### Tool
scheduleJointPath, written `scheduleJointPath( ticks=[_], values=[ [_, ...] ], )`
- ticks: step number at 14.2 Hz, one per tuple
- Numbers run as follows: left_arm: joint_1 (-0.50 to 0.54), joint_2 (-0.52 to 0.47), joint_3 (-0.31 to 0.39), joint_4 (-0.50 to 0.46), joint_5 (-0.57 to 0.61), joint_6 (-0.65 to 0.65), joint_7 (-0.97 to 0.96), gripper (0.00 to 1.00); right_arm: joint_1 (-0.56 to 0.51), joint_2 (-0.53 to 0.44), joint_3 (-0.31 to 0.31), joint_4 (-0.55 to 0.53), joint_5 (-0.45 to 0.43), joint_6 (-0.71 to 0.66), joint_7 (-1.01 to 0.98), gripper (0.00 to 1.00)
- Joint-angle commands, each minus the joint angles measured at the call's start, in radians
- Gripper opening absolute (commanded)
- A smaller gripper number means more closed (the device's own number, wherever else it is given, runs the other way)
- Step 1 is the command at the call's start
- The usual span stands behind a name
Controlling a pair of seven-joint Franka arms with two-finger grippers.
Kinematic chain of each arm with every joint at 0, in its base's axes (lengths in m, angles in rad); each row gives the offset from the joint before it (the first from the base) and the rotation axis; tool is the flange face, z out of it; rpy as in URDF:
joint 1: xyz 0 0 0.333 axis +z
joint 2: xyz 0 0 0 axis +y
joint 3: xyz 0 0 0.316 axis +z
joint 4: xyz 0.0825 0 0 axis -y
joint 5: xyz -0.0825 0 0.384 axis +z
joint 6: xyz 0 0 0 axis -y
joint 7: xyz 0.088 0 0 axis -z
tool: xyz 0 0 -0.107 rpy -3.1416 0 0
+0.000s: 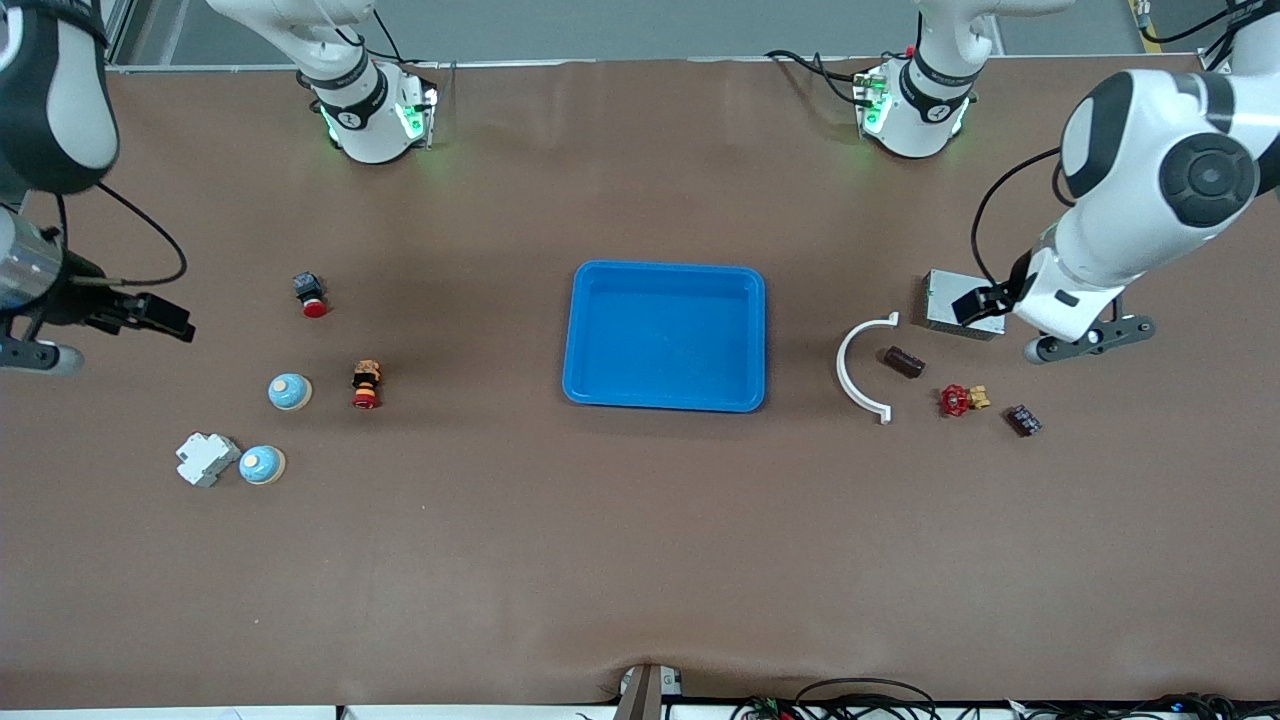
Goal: Place electrolytic capacitor and blue bell in tray
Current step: 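Reach the left gripper toward the brown capacitor beside the white arc, then grasp the capacitor with the left gripper while the right gripper grasps a bell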
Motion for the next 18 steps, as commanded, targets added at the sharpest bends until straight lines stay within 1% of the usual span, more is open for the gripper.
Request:
scheduleJointPath(
  ticks=[1, 2, 6, 7, 10, 12, 14, 15, 16, 17, 18],
  values=[
    [0.004, -0.034, -0.017, -0.136, 0.005, 0.146, -0.066, 1.00, -0.036, -0.004, 0.010, -0.142, -0.010, 0.173, -0.025, 1.00],
    [0.004, -0.028, -0.019, -0.154, 0.005, 0.184, -0.089, 1.00, -0.044, 0.016, 0.010, -0.176, -0.010, 0.233, -0.034, 1.00],
    [0.002, 0.017, -0.031, -0.258, 0.005, 0.383, -0.180, 1.00, -0.063, 0.125, 0.010, -0.236, -0.009, 0.388, -0.033, 1.00],
    [0.002, 0.028, -0.031, -0.277, 0.005, 0.422, -0.198, 1.00, -0.069, 0.133, 0.010, -0.270, -0.007, 0.431, -0.033, 1.00],
    [0.002, 0.098, -0.031, -0.294, 0.005, 0.491, -0.296, 1.00, -0.073, 0.148, 0.010, -0.365, -0.004, 0.554, -0.033, 1.00],
    [-0.004, 0.143, -0.031, -0.297, 0.005, 0.537, -0.354, 1.00, -0.075, 0.183, 0.010, -0.394, 0.000, 0.638, -0.027, 1.00],
    [0.002, 0.170, -0.031, -0.303, 0.007, 0.565, -0.361, 1.00, -0.073, 0.228, 0.012, -0.399, 0.003, 0.695, -0.019, 1.00],
    [0.005, 0.186, -0.029, -0.303, 0.005, 0.575, -0.362, 0.96, -0.072, 0.243, 0.012, -0.403, 0.003, 0.719, -0.017, 1.00],
    [0.010, 0.201, -0.029, -0.303, 0.005, 0.585, -0.374, 0.90, -0.072, 0.257, 0.012, -0.409, 0.005, 0.749, -0.017, 1.00],
    [0.010, 0.218, -0.029, -0.303, 0.005, 0.598, -0.397, 0.86, -0.070, 0.272, 0.012, -0.413, 0.005, 0.772, -0.017, 1.00],
    [0.010, 0.233, -0.029, -0.303, 0.005, 0.615, -0.422, 0.85, -0.069, 0.285, 0.012, -0.414, 0.005, 0.784, -0.016, 1.00]
  ],
)
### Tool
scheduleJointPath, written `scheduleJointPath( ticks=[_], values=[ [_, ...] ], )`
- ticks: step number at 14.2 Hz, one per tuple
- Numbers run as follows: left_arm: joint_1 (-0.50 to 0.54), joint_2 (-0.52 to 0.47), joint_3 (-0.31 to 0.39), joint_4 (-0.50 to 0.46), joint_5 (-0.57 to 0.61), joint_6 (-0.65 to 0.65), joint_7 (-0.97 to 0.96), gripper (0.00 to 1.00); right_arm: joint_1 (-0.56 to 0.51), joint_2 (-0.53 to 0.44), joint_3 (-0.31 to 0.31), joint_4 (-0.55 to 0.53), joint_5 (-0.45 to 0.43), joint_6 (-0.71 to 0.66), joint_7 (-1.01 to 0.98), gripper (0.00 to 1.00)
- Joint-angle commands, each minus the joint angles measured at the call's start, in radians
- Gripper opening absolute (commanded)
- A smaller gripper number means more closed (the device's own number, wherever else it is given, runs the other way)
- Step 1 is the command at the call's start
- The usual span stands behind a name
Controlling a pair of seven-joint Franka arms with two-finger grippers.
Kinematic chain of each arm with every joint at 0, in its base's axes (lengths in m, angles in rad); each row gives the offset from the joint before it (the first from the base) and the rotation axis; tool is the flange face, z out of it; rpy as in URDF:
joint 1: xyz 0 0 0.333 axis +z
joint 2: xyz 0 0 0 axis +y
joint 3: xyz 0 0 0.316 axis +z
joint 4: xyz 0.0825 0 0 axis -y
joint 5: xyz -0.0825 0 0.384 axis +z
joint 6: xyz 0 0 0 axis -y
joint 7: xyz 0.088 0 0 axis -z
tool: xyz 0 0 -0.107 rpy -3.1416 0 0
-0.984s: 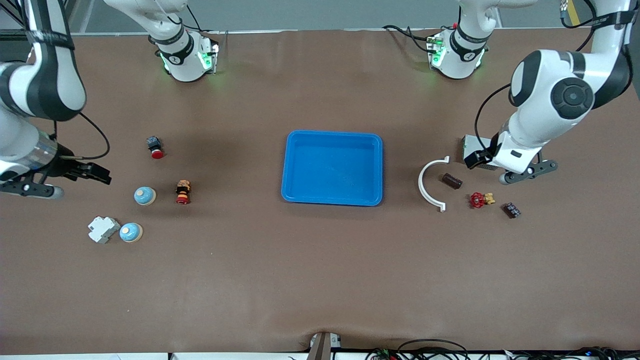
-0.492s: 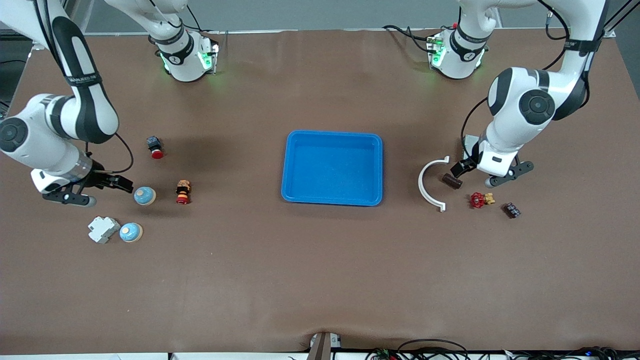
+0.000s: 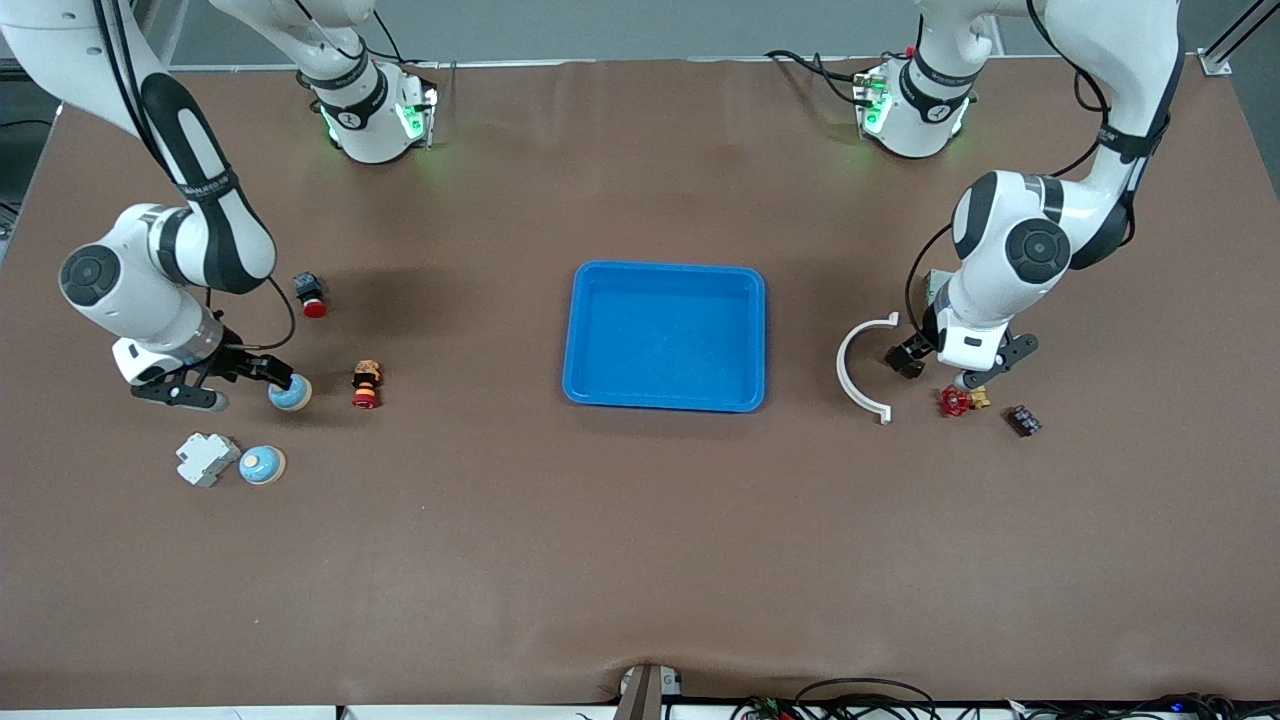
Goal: Place electrolytic capacitor and blue bell in tray
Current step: 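Grasp the capacitor with the left gripper while the right gripper grasps a bell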
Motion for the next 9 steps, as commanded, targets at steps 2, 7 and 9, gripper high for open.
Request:
scheduleJointPath(
  ticks=[2, 7, 9],
  values=[
    [0.005, 0.052, -0.003, -0.005, 0.005, 0.069, -0.064, 0.85, -0.006, 0.041, 0.014, -0.011, 0.005, 0.065, 0.037, 1.00],
    [0.031, 0.107, 0.000, -0.006, 0.005, 0.123, -0.065, 0.85, 0.043, 0.085, 0.014, -0.017, 0.005, 0.139, 0.110, 1.00],
    [0.034, 0.116, 0.000, -0.006, 0.005, 0.134, -0.065, 0.64, 0.045, 0.101, 0.014, -0.017, 0.003, 0.156, 0.102, 1.00]
  ],
)
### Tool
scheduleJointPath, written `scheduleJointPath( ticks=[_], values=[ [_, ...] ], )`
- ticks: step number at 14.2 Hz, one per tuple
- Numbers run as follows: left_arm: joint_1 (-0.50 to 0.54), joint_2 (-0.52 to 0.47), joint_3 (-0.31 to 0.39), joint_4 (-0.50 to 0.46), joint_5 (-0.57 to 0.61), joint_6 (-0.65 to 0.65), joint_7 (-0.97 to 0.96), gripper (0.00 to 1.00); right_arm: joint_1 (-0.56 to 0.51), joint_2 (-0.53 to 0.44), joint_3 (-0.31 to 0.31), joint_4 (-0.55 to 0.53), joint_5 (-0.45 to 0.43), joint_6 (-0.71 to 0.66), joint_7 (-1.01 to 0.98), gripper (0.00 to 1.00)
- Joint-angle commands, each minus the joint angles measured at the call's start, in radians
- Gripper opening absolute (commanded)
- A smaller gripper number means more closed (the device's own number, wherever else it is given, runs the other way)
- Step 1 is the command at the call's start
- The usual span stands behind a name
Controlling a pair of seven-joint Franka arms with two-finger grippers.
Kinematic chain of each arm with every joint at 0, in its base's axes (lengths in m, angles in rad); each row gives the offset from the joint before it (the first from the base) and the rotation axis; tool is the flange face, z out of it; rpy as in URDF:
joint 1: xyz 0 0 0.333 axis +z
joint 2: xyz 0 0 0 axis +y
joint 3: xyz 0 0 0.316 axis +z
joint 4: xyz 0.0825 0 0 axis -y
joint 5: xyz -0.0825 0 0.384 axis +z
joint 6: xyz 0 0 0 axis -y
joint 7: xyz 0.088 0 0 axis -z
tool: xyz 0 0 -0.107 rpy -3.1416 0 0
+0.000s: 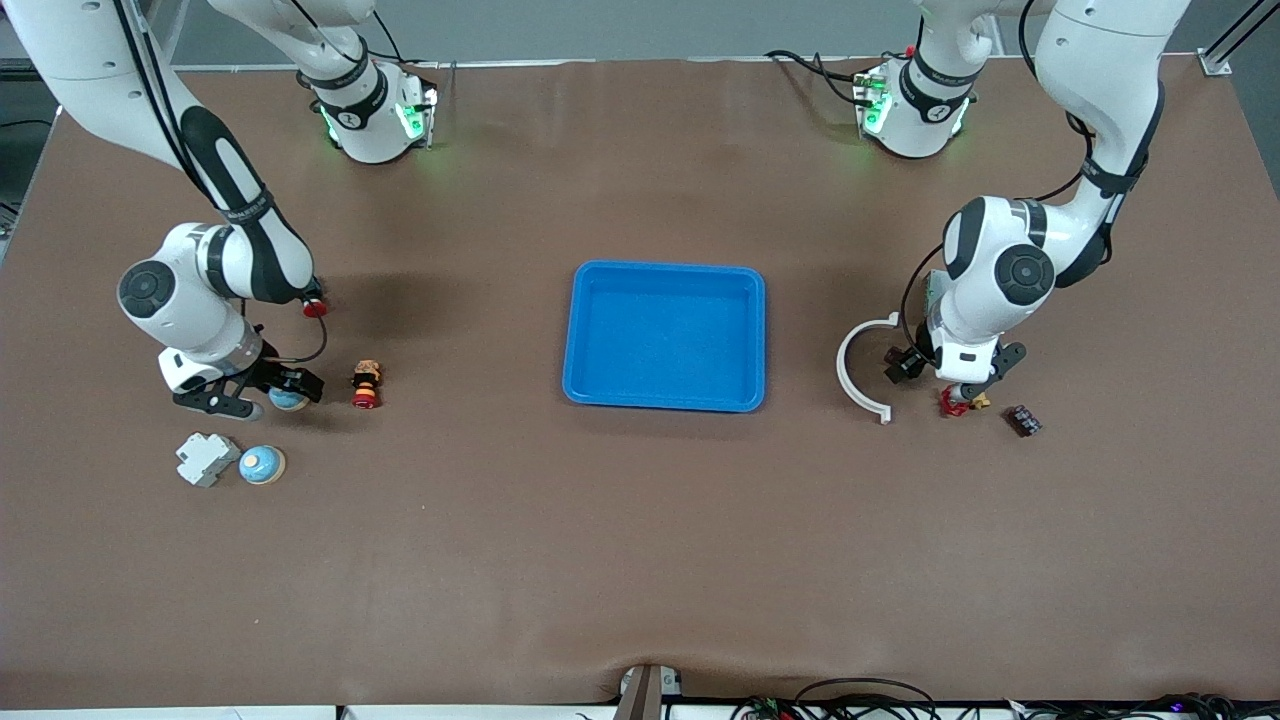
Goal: Place electrolytic capacitor and blue bell in tray
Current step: 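Grasp the capacitor with the left gripper while the right gripper grasps a bell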
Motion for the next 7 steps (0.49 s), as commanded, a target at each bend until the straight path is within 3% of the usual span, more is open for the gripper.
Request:
scheduleJointPath(
  ticks=[1, 2, 4, 6, 7],
  values=[
    [0.006, 0.011, -0.003, -0.005, 0.005, 0.022, -0.011, 0.54, 0.001, 0.016, 0.000, -0.009, 0.003, 0.030, 0.007, 1.00],
    [0.005, 0.014, -0.004, -0.004, 0.005, 0.024, -0.011, 0.42, 0.001, 0.016, 0.000, -0.009, 0.003, 0.029, 0.006, 1.00],
    [0.005, 0.013, -0.004, -0.002, 0.005, 0.022, -0.011, 0.05, -0.001, 0.018, 0.000, -0.011, 0.003, 0.029, 0.004, 1.00],
    [0.005, 0.004, -0.004, -0.001, 0.005, 0.022, -0.011, 0.00, -0.001, 0.016, 0.000, -0.011, 0.003, 0.027, 0.003, 1.00],
    [0.005, -0.013, -0.003, 0.001, 0.005, 0.018, -0.010, 0.00, -0.001, 0.016, 0.000, -0.011, 0.001, 0.024, 0.001, 0.83]
  ],
)
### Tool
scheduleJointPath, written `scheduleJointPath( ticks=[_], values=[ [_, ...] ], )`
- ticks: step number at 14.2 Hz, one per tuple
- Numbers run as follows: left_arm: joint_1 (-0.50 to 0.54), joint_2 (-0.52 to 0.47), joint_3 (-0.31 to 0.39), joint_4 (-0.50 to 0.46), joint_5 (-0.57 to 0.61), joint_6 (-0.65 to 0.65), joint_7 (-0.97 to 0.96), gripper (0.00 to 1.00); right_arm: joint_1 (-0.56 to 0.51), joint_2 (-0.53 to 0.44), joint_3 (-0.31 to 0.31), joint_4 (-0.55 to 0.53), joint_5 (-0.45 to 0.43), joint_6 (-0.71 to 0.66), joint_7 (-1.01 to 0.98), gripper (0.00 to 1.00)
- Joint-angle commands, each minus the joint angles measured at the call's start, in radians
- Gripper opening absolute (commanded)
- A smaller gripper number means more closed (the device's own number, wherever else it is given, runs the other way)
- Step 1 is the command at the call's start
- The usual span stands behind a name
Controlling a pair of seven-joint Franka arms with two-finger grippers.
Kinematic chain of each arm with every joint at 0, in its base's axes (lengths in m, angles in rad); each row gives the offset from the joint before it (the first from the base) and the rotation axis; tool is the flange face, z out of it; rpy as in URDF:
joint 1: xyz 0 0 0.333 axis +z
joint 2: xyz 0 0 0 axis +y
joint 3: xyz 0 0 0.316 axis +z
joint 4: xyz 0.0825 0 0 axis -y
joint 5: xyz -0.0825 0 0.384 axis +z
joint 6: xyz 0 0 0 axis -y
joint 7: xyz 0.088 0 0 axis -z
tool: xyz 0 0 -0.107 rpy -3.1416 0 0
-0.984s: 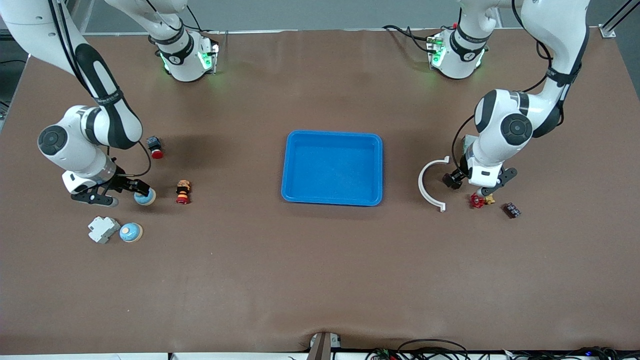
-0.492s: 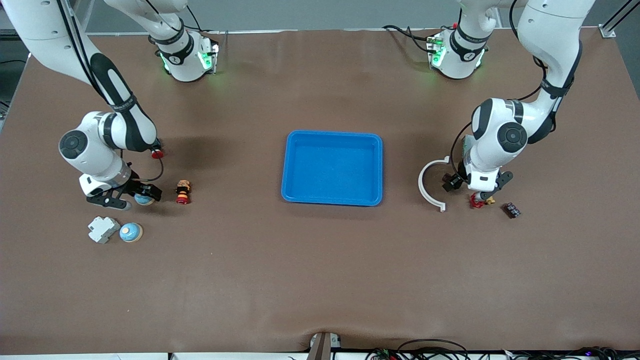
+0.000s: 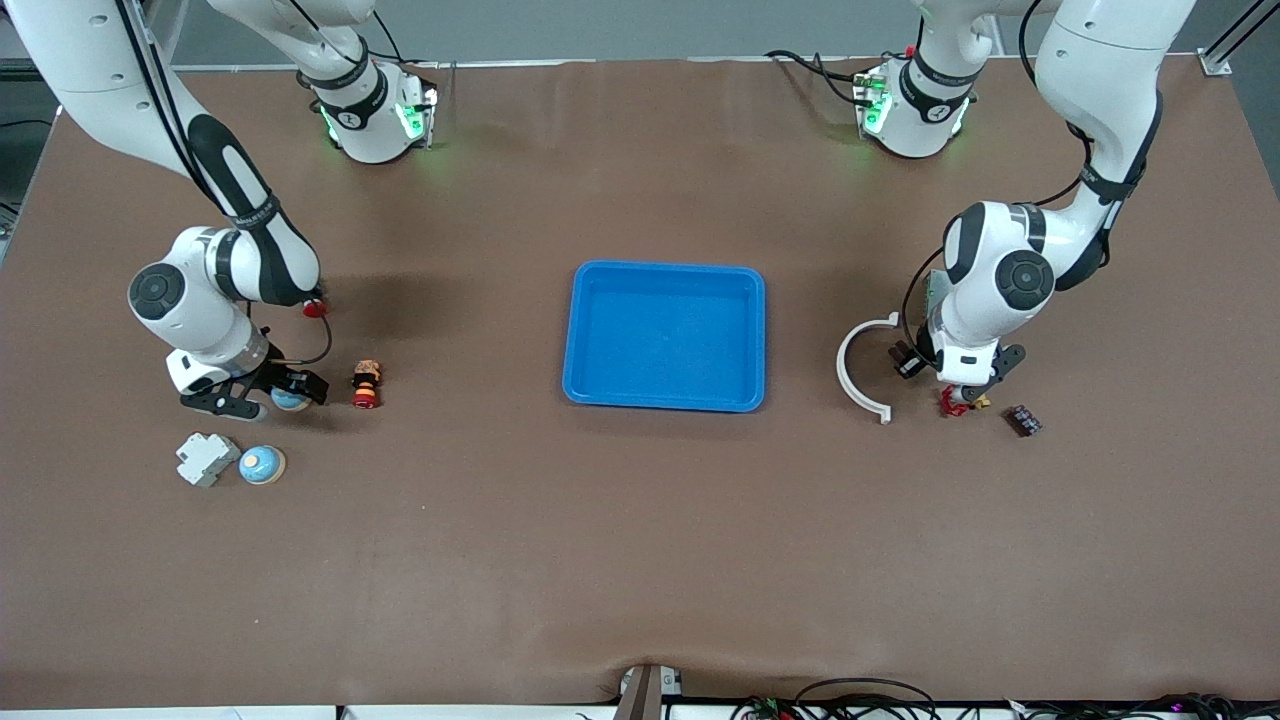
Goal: Place electrolytic capacitor and blue bell in tray
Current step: 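Grasp the capacitor with the left gripper while the right gripper grasps a bell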
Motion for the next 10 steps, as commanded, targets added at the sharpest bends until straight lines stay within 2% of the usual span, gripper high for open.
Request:
scheduleJointPath(
  ticks=[1, 2, 3, 6, 10],
  values=[
    [0.003, -0.054, -0.003, 0.003, 0.005, -0.005, -0.010, 0.00, -0.001, 0.002, 0.002, -0.011, 0.001, 0.004, 0.001, 0.55],
    [0.000, -0.072, -0.003, 0.009, 0.005, -0.026, -0.011, 0.00, -0.001, 0.002, 0.002, -0.011, 0.001, 0.002, 0.003, 0.23],
    [-0.005, -0.098, -0.006, 0.024, 0.005, -0.057, -0.011, 0.00, -0.001, 0.002, 0.002, -0.009, 0.001, -0.001, 0.006, 0.01],
    [-0.008, -0.149, -0.035, 0.068, 0.005, -0.176, -0.014, 0.00, 0.004, -0.004, 0.004, -0.006, 0.001, -0.002, 0.006, 0.00],
    [-0.008, -0.178, -0.118, 0.082, 0.005, -0.233, -0.094, 0.00, 0.042, -0.034, 0.007, 0.005, 0.003, -0.045, 0.026, 0.00]
  ],
)
